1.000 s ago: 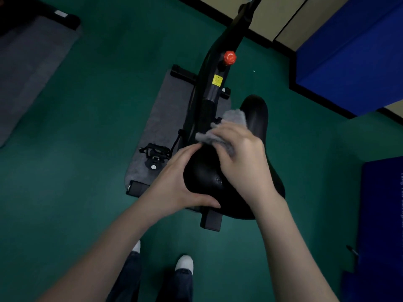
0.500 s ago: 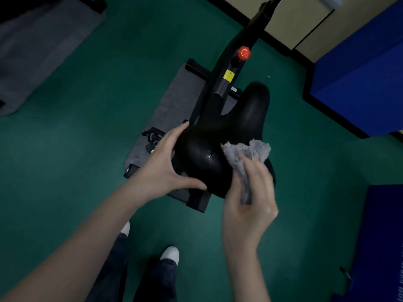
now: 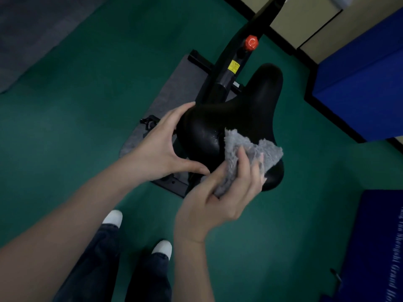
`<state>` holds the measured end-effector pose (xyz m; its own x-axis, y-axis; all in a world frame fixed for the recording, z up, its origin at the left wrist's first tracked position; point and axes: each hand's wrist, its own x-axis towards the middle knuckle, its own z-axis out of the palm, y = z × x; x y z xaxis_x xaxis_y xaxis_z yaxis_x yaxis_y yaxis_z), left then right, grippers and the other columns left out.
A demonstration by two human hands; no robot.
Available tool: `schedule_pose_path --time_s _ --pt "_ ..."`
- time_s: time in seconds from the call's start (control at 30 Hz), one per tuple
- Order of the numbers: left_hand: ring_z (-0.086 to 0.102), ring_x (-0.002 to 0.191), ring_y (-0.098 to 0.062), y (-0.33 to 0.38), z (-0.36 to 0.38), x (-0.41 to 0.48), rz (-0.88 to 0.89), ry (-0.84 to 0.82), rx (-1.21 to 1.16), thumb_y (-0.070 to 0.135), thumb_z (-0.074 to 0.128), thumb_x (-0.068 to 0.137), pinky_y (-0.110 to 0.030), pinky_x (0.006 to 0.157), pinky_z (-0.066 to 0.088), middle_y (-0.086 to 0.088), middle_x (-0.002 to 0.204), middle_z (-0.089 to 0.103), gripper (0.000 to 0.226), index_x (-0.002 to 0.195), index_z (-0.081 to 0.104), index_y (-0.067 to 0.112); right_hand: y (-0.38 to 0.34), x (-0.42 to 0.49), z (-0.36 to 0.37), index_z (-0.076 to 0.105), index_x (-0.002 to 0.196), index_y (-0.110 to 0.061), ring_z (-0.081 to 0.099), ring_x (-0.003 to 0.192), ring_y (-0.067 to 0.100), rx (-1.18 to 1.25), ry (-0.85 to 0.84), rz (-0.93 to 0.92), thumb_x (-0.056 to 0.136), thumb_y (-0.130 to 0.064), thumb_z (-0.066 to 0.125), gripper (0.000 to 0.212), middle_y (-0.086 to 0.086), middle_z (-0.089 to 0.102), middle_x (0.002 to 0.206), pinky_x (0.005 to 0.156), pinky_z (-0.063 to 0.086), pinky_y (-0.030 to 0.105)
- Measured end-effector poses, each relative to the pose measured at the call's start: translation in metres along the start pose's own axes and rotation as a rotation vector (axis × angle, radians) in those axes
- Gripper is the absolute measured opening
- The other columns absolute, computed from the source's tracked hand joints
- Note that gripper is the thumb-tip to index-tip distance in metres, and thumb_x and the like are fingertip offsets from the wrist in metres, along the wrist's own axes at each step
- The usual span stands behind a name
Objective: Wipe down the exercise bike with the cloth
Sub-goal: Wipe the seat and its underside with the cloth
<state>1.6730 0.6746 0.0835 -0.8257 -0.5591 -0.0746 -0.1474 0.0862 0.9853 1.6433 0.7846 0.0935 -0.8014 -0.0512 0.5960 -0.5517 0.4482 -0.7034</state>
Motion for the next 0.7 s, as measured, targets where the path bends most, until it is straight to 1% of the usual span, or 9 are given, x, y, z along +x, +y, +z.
schedule_pose_path --time_s 0.1,0.2,0.27,0.3,0.37,0.43,0.5,0.6,0.7 --pt "0.032 0.136 -0.002 -0.002 -0.005 -0.001 -0.014 -0.037 0.012 0.067 0.082 0.040 -0.036 0.116 0.027 0.013 0.148 0.033 0.118 0.140 0.024 0.045 0.003 0.006 -0.003 0.061 0.114 -0.004 0.053 0.122 0.026 -0.018 0.007 -0.066 0.089 0.008 0.055 0.028 0.011 0.059 0.119 0.098 0.042 0.059" --pt "0.032 0.135 -0.001 -0.001 -0.007 -0.001 -0.029 -0.040 0.020 0.063 0.080 0.039 -0.037 0.116 0.027 0.015 0.147 0.033 0.121 0.144 0.025 0.042 0.011 0.019 -0.018 0.063 0.110 0.004 0.059 0.113 0.031 -0.051 0.030 -0.038 0.089 0.008 0.058 0.022 0.019 0.063 0.113 0.094 0.047 0.055" --pt "0.032 0.134 0.000 -0.001 -0.005 -0.002 -0.033 -0.030 0.023 0.064 0.079 0.038 -0.033 0.116 0.027 0.018 0.146 0.033 0.122 0.145 0.024 0.041 0.009 0.036 -0.020 0.065 0.111 0.004 0.061 0.110 0.030 -0.070 0.041 0.059 0.090 0.004 0.057 0.022 0.018 0.065 0.111 0.096 0.048 0.043" --pt "0.031 0.134 0.001 -0.002 -0.004 -0.003 -0.036 -0.021 0.024 0.065 0.078 0.038 -0.031 0.116 0.026 0.020 0.144 0.033 0.123 0.145 0.024 0.041 0.006 0.045 -0.018 0.065 0.110 0.004 0.061 0.110 0.029 -0.084 0.006 0.068 0.090 0.002 0.057 0.022 0.017 0.065 0.111 0.097 0.048 0.035" --pt "0.029 0.134 0.005 -0.004 -0.001 -0.006 -0.044 0.011 0.009 0.071 0.076 0.037 -0.026 0.114 0.025 0.027 0.139 0.033 0.124 0.145 0.024 0.041 -0.001 0.060 -0.015 0.066 0.109 0.004 0.062 0.111 0.028 -0.134 -0.152 -0.009 0.090 -0.001 0.058 0.021 0.015 0.067 0.112 0.100 0.045 0.026" --pt "0.030 0.132 0.009 -0.006 0.003 -0.011 -0.048 0.064 -0.019 0.075 0.074 0.037 -0.023 0.112 0.025 0.031 0.136 0.034 0.124 0.145 0.026 0.040 -0.006 0.072 -0.012 0.067 0.108 0.003 0.061 0.114 0.028 -0.160 -0.368 -0.154 0.088 -0.002 0.059 0.023 0.013 0.067 0.115 0.104 0.042 0.030" --pt "0.033 0.133 0.005 -0.008 0.008 -0.015 -0.060 0.121 -0.035 0.077 0.074 0.038 -0.030 0.114 0.029 0.024 0.140 0.037 0.123 0.145 0.028 0.037 -0.006 0.080 -0.013 0.068 0.110 -0.001 0.058 0.118 0.025 -0.126 -0.591 -0.300 0.087 0.000 0.059 0.025 0.011 0.066 0.118 0.104 0.043 0.038" --pt "0.038 0.131 0.000 -0.008 0.015 -0.022 -0.077 0.209 -0.052 0.074 0.075 0.041 -0.038 0.113 0.034 0.016 0.141 0.040 0.115 0.141 0.032 0.038 0.004 0.095 -0.024 0.068 0.112 -0.005 0.055 0.123 0.022 0.026 -0.868 -0.465 0.087 0.000 0.061 0.026 0.009 0.064 0.121 0.106 0.042 0.039" --pt "0.040 0.130 -0.001 -0.007 0.025 -0.030 -0.096 0.288 -0.084 0.068 0.077 0.047 -0.040 0.111 0.036 0.017 0.139 0.043 0.103 0.138 0.039 0.040 0.024 0.112 -0.043 0.067 0.112 -0.005 0.052 0.127 0.021 0.184 -1.036 -0.511 0.090 0.000 0.058 0.024 0.009 0.062 0.122 0.109 0.039 0.037"
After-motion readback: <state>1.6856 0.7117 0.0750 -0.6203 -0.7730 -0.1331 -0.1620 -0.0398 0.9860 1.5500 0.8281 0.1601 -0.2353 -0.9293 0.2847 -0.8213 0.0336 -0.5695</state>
